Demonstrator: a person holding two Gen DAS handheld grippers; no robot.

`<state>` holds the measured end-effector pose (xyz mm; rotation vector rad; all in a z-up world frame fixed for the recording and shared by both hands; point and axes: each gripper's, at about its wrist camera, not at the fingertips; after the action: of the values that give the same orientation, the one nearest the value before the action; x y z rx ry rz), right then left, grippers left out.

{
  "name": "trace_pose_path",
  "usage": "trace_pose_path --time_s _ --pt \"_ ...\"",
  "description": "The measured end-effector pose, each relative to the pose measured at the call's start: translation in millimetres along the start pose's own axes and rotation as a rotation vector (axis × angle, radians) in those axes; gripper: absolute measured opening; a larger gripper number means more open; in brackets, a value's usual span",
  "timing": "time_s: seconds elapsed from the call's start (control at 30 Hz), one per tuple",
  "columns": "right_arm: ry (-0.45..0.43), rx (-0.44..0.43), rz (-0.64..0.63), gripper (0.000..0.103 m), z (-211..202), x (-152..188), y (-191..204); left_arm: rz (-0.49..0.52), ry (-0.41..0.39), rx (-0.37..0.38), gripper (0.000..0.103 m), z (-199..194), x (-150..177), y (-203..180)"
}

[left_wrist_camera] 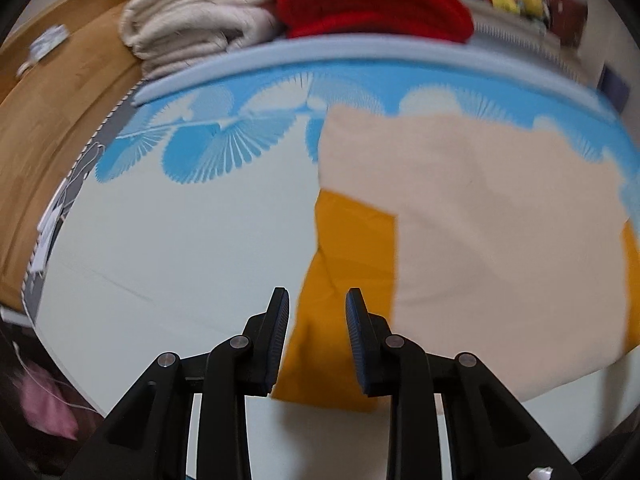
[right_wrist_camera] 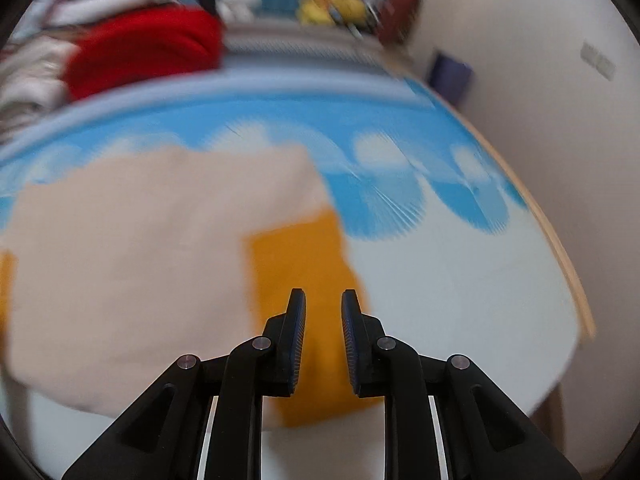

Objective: Fold large clothes
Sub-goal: 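Fold the jacket over again with both tools and release, then withdraw both open tools from the folded jacket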

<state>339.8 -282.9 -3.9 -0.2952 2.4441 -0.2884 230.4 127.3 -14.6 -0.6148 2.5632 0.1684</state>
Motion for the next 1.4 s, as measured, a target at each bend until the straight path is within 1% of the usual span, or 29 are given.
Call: trace_pose_path --time_s 0.07,0.13,0.2,0.23,0.27,0.33,0.37,0.43,0.47,0.5,0.57,0.67,0.7,0.73,0.77,0.83,0.87,0.93,0.97,1.0,1.03,1.1,1.13,1.2,1.23,1.3,1.33,1.37,1.4 --pt "-0.068 -0.045 -0.02 0.02 -18 10 31 -0.051 -0.029 0.066 0.028 -12 7 0" --pt "-0.095 -0.078 -0.053 0.02 -22 24 66 -0.086 -0.057 0.124 0.028 -16 21 -6" --pt "-0.079 -0.108 -0.099 0.02 -12 39 94 -0.081 -0.079 0.138 0.028 -14 47 -11" --pt "-0.041 -0.125 -0.141 0.02 1 48 113 -0.07 -0.065 0.131 0.028 -10 61 -15" --pt "0.015 -0.132 -0.183 0.02 18 58 130 -0.064 -0.029 0.129 0.027 -5 72 -19" --pt "0.196 -0.135 -0.245 0.02 58 78 149 -0.057 0.02 0.154 0.025 2 78 -26" --pt "0.252 -0.124 -0.26 0.02 72 85 151 -0.037 0.021 0.161 0.025 4 78 -30" --pt "0.222 -0.115 -0.256 0.02 72 85 152 0.025 -0.017 0.142 0.025 6 72 -35" --pt "0.235 -0.116 -0.263 0.02 74 81 151 0.031 -0.032 0.144 0.025 6 67 -35" --pt "0.232 -0.125 -0.255 0.02 72 77 148 0.023 -0.034 0.152 0.025 8 63 -32" --pt "0.174 -0.145 -0.219 0.02 58 70 142 0.008 -0.032 0.173 0.025 14 55 -28" --pt "0.067 -0.151 -0.195 0.02 41 61 131 0.025 -0.038 0.165 0.025 17 56 -26" --pt "0.061 -0.16 -0.189 0.021 41 61 128 0.024 -0.034 0.165 0.025 17 60 -26" --pt "0.077 -0.183 -0.188 0.022 45 62 127 0.02 -0.026 0.17 0.025 16 64 -26" --pt "0.109 -0.195 -0.202 0.023 51 66 130 0.013 -0.018 0.178 0.025 16 67 -26" --pt "0.199 -0.176 -0.246 0.023 74 76 128 -0.007 0.006 0.209 0.025 16 73 -24" --pt "0.208 -0.173 -0.237 0.023 75 80 126 -0.02 0.019 0.228 0.025 15 77 -23" --pt "0.199 -0.192 -0.154 0.024 71 79 109 -0.043 0.038 0.256 0.025 16 82 -19" --pt "0.183 -0.194 -0.12 0.024 66 77 101 -0.07 0.051 0.279 0.025 16 85 -14" --pt "0.147 -0.186 -0.09 0.024 59 74 93 -0.097 0.059 0.292 0.025 17 87 -10" --pt "0.1 -0.151 -0.065 0.024 51 73 82 -0.128 0.068 0.308 0.025 17 88 -5" --pt "0.072 -0.086 -0.026 0.024 44 73 63 -0.189 0.095 0.34 0.025 21 92 6" --pt "0.079 -0.052 0.005 0.024 46 75 50 -0.218 0.114 0.357 0.025 23 94 10" --pt "0.14 -0.003 0.084 0.024 61 79 22 -0.246 0.141 0.371 0.025 28 97 17" --pt "0.171 0.004 0.121 0.024 64 85 12 -0.248 0.148 0.367 0.025 31 98 19" --pt "0.272 0.007 0.234 0.024 86 98 -18 -0.254 0.158 0.355 0.026 36 100 22" --pt "0.351 0.01 0.285 0.024 101 109 -33 -0.262 0.165 0.349 0.026 39 101 23" --pt "0.391 0.015 0.305 0.026 108 114 -39 -0.272 0.172 0.346 0.027 42 101 25" --pt "0.399 0.009 0.353 0.029 112 121 -50 -0.291 0.182 0.341 0.028 46 102 26"
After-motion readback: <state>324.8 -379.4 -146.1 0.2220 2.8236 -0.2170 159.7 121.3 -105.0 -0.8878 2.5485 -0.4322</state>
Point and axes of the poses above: each gripper's, at about its wrist camera, not at the fingertips, and z roughly the way its jaws point, y to its left, x to its underside, and after that the axes turned 10 degrees about -z, right-handed
